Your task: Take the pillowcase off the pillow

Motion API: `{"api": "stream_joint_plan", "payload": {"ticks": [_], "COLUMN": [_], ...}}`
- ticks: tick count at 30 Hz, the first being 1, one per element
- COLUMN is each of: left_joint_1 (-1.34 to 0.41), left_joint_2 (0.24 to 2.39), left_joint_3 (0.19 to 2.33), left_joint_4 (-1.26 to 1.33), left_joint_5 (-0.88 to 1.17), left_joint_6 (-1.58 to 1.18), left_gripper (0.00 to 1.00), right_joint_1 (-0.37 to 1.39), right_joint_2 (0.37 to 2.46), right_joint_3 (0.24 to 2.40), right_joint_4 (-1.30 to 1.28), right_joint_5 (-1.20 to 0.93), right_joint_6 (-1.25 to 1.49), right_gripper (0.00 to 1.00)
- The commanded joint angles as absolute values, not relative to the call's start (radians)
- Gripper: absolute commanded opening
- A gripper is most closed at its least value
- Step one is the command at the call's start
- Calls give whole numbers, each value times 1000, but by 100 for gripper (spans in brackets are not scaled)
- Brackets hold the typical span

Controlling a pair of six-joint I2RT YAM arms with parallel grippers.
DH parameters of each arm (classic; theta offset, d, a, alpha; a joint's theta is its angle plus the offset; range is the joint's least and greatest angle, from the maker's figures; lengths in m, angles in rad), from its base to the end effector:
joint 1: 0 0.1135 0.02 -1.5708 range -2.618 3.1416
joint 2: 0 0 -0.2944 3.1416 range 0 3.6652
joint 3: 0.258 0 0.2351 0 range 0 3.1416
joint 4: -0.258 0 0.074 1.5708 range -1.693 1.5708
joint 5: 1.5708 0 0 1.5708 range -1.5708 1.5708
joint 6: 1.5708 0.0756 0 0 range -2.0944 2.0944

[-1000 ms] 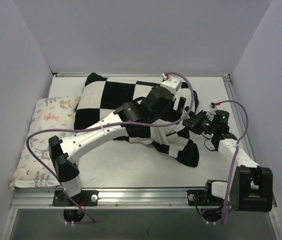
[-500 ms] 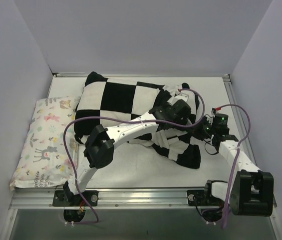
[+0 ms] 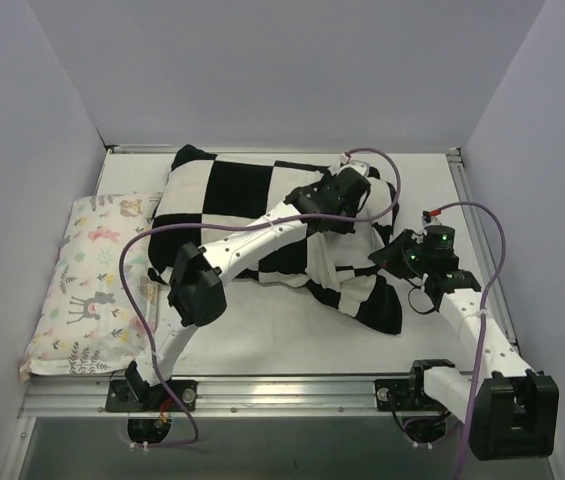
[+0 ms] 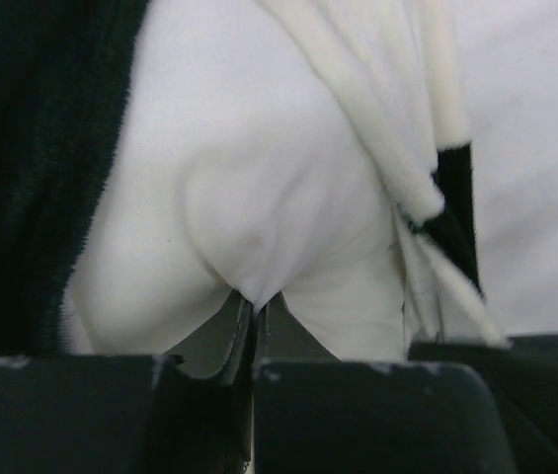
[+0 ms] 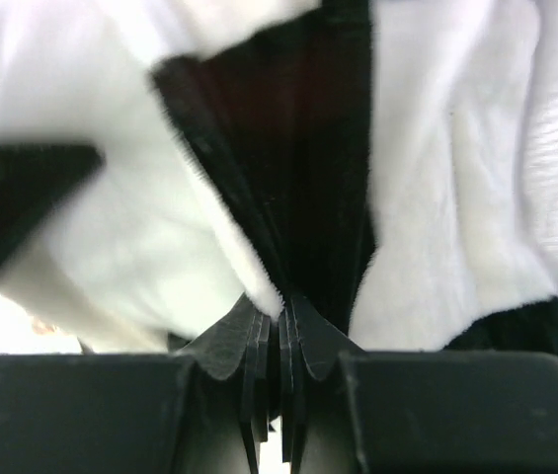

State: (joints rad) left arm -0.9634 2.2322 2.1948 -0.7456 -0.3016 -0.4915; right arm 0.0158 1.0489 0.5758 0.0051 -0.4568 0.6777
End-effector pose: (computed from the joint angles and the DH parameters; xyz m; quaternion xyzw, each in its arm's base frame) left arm 0.3231 -0.4255 0.2941 0.1574 0.9011 -0.1487 0.3756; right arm 0.2290 0.0370 0.2545 0.1574 0.8232 0.3548 0.4144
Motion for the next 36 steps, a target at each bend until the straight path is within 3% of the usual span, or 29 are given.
{"api": "stream_joint_plan", "payload": {"ticks": [1, 15, 22, 31, 36], "left_joint_1": [-839, -617, -581, -580, -578], "left_joint_2": [2237, 2146, 2167, 2177, 2160], "left_joint_3": [2360, 2479, 2499, 2519, 2507], "left_joint_4": [-733, -712, -707, -689, -687], "left_joint_5": [-292, 36, 92, 112, 103], "left_joint_6": [-517, -687, -727, -756, -753], "left_gripper": [0, 0, 0, 0, 0], "right_joint_1": [104, 153, 204, 541, 673], "right_joint_2": [976, 943, 904, 917, 934], "right_joint_3": [585, 410, 345, 449, 443], "right_joint_4": [-172, -121, -98, -158, -83], "right_joint_5": [-365, -192, -146, 113, 160], "right_joint_6": [637, 644, 643, 657, 699], "right_gripper": [0, 0, 0, 4, 19]}}
